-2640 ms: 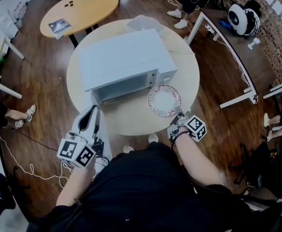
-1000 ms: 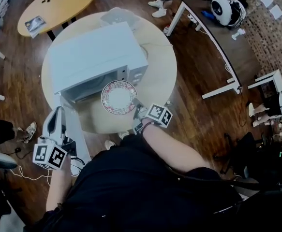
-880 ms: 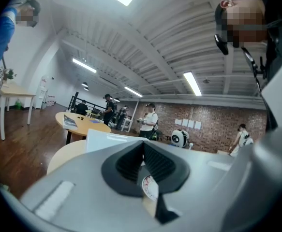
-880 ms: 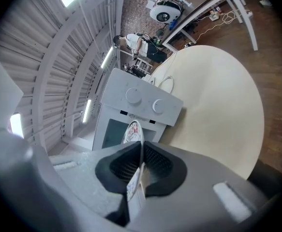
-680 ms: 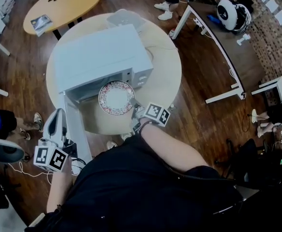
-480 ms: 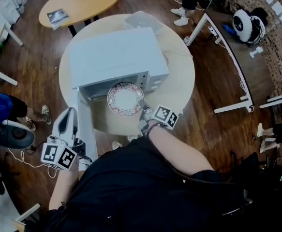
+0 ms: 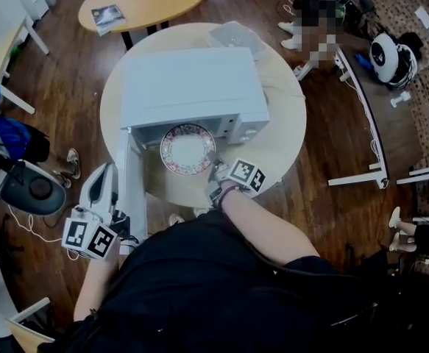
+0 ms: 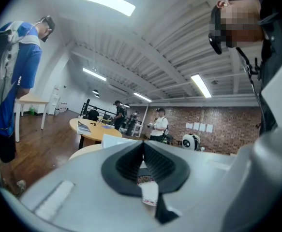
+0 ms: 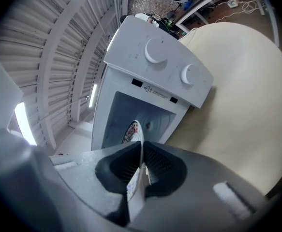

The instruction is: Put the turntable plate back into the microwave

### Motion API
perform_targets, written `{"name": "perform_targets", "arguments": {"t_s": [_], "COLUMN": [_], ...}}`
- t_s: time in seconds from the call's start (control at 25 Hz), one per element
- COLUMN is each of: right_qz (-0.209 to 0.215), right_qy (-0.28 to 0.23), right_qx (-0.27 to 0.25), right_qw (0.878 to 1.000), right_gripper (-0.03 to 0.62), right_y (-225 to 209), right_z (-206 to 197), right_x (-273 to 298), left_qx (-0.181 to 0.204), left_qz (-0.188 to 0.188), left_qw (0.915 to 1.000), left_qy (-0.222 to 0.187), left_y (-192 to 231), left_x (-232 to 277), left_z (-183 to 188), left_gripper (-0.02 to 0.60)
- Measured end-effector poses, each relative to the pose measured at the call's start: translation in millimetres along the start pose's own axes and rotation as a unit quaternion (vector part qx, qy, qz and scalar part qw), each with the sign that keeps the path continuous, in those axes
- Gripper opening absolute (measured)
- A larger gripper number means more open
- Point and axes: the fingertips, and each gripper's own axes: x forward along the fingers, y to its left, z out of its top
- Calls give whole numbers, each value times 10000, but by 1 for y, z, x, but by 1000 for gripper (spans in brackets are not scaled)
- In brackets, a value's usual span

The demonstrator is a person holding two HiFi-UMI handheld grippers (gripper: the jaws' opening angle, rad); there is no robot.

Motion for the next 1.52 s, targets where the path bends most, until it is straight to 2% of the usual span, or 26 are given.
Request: {"name": "perform_targets", "arguments": {"t_s": [0.12, 0.48, 1.52], "right_qz": [45, -38, -47], "right_qy": [84, 134, 324], "right_qx": [-19, 25, 92], "right_qw": [10000, 9999, 9994], "right_gripper": [18, 18, 18], "right_y": [5, 1, -5], "right_z": [-6, -3, 6], "right_x": [15, 14, 46], "left_qx": [2, 8, 105], "left_qz": [157, 322, 640], "left_qw": [9999, 9995, 9978], "left_qy": [-18, -17, 132], "left_y": [11, 17, 26], "left_x": [-7, -9, -5], "left_z": [3, 3, -2], "left_gripper": [3, 3, 3]}}
